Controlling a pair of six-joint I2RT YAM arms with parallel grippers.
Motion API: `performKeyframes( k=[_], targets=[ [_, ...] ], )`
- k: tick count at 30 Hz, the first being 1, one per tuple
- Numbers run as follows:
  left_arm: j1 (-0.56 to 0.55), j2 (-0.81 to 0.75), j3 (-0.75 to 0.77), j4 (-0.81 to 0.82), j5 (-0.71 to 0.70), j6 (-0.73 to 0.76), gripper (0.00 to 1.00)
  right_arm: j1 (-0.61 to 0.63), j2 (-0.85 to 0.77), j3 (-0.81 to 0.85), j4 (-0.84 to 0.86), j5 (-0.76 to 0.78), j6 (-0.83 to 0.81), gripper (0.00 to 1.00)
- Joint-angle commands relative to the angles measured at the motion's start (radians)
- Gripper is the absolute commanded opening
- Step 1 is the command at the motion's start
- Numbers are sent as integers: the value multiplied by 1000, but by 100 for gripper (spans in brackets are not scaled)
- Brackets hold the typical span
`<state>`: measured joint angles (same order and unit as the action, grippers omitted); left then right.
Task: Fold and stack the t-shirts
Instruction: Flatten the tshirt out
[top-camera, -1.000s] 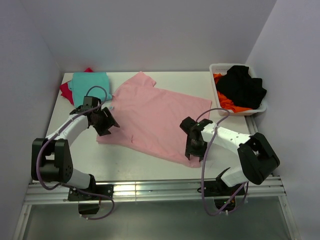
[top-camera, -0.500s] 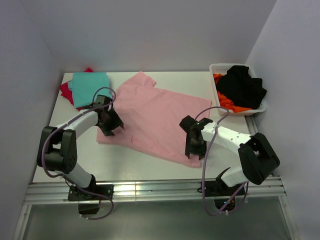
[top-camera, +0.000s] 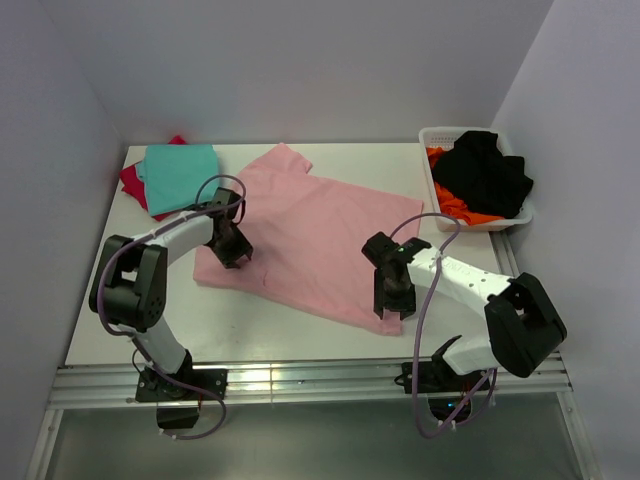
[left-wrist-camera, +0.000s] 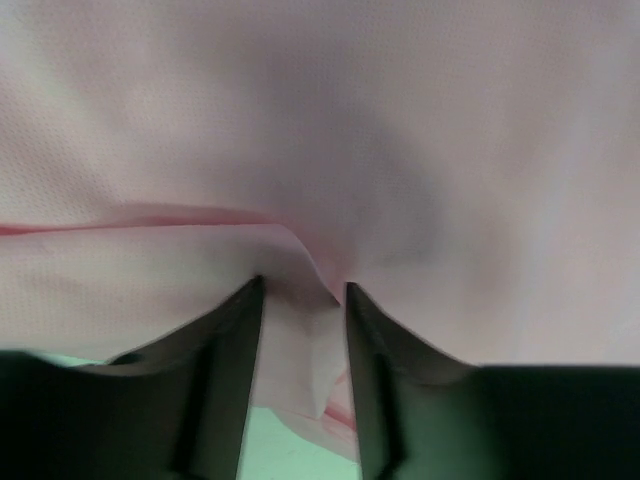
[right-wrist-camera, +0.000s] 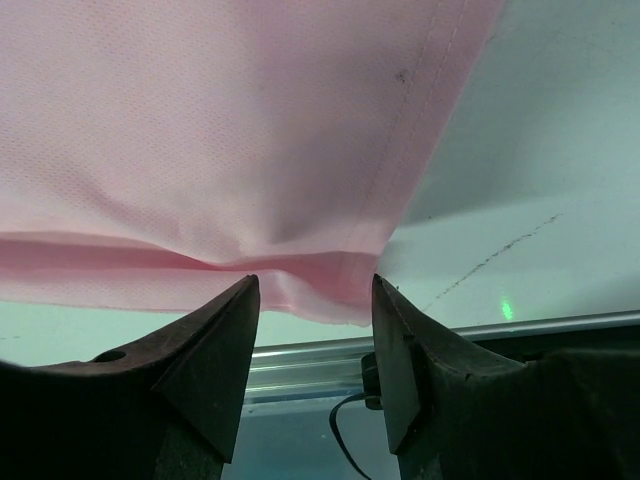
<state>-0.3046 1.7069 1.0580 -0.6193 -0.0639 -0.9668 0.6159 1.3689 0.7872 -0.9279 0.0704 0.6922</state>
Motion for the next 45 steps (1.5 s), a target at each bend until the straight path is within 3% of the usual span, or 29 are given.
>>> performKeyframes(
  k=[1, 5, 12, 21, 28, 31, 34, 35, 38, 42, 45],
  targets=[
    [-19, 3, 43, -36, -45, -42, 38, 7, -30, -3, -3, 9, -26, 56],
    [-36, -6, 49, -56, -62, -59, 16, 7, -30, -11, 11, -9, -36, 55],
    [-54, -36, 50, -95, -86, -82, 0, 5, -44, -13, 21, -24, -46, 54],
    [-90, -191, 24, -198, -139, -164, 0, 5, -56, -16, 27, -46, -59, 52],
    [-162, -371, -139, -263, -120, -294, 4, 7, -56, -20, 34, -66, -74, 52],
    [-211, -459, -234, -286, -97, -384, 11, 7, -54, -20, 38, -89, -80, 51],
    [-266, -550, -326, -319, -59, -505, 28, 7, -51, -23, 44, -101, -86, 51],
    [-295, -573, -346, -335, -51, -530, 58, 7, -48, -23, 46, -101, -88, 51],
    [-359, -664, -397, -391, -22, -637, 85, 7, -47, -23, 51, -107, -91, 51],
    [-432, -765, -325, -471, -124, -711, 96, 7, -57, -22, 51, -104, -91, 51],
    [-432, -724, -218, -442, -250, -664, 98, 7, -76, -22, 49, -96, -86, 51]
  ],
)
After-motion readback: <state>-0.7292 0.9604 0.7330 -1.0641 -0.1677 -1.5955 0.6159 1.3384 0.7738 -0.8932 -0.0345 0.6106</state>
